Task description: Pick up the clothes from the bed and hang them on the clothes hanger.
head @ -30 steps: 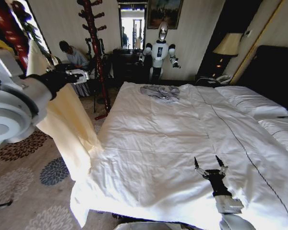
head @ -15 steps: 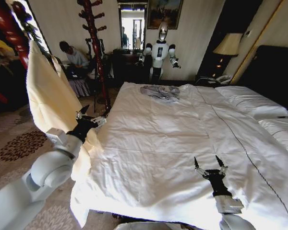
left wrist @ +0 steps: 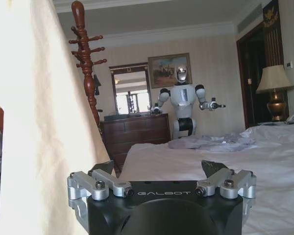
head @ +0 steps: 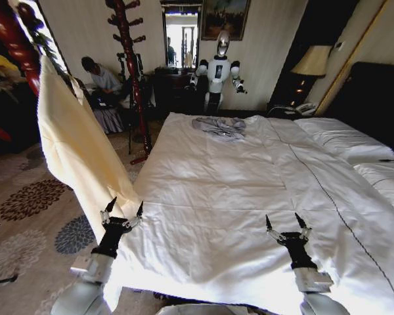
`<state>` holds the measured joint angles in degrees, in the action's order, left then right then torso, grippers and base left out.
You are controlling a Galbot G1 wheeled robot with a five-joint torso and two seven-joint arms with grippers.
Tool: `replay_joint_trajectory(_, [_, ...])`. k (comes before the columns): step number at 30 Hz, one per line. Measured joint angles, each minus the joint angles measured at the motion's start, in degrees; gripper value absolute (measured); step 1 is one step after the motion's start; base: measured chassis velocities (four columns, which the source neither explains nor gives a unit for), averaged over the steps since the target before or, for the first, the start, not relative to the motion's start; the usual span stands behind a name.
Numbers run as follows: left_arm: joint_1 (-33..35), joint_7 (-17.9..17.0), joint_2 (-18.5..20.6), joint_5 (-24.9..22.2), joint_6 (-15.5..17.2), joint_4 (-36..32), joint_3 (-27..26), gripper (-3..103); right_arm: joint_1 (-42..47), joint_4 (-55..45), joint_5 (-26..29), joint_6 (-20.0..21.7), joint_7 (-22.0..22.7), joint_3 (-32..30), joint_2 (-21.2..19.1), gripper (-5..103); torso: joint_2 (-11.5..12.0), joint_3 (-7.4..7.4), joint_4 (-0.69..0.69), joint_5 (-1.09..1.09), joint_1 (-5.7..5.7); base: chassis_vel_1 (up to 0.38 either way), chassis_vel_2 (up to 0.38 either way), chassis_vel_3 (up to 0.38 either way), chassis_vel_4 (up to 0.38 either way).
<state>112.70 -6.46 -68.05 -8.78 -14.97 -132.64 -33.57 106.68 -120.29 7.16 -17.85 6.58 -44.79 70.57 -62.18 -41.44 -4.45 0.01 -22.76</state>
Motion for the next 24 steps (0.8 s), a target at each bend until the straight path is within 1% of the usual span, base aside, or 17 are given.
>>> replay_joint_trajectory(1, [1.1, 0.2, -0.9, 0.8, -1.2, 0.3, 0.3, 100, 0.0, 0.0, 0.0, 0.0, 0.0, 0.0, 0.0, 100, 0.0, 0.0, 0.01, 0.01, 0.0, 0.0, 0.0, 0.0, 0.0])
replay_joint_trajectory(3, [2.6, -0.1, -1.4, 1.6, -3.0, 1.0, 1.2, 100, 0.0, 0.0, 0.0, 0.0, 0.0, 0.0, 0.0, 100, 0.0, 0.0, -0.01, 0.01, 0.0, 0.0, 0.0, 0.0, 0.0])
replay_joint_trajectory(4, [3.0, -0.6, -1.3, 2.0, -3.6, 1.4, 1.9, 100, 0.0, 0.0, 0.0, 0.0, 0.0, 0.0, 0.0, 100, 0.0, 0.0, -0.01, 0.01, 0.0, 0.0, 0.0, 0.0, 0.0])
replay_joint_trajectory(6, [3.1, -1.0, -1.1, 2.3, -4.0, 1.6, 2.2, 100, 0.0, 0.0, 0.0, 0.0, 0.0, 0.0, 0.0, 100, 0.0, 0.0, -0.02, 0.0, 0.0, 0.0, 0.0, 0.0, 0.0])
replay_joint_trajectory(24, [2.5, -1.8, -0.4, 1.8, -3.8, 1.8, 2.7, 100, 0.0, 0.0, 0.0, 0.0, 0.0, 0.0, 0.0, 100, 0.0, -0.01, -0.01, -0.01, -0.01, 0.0, 0.0, 0.0, 0.0])
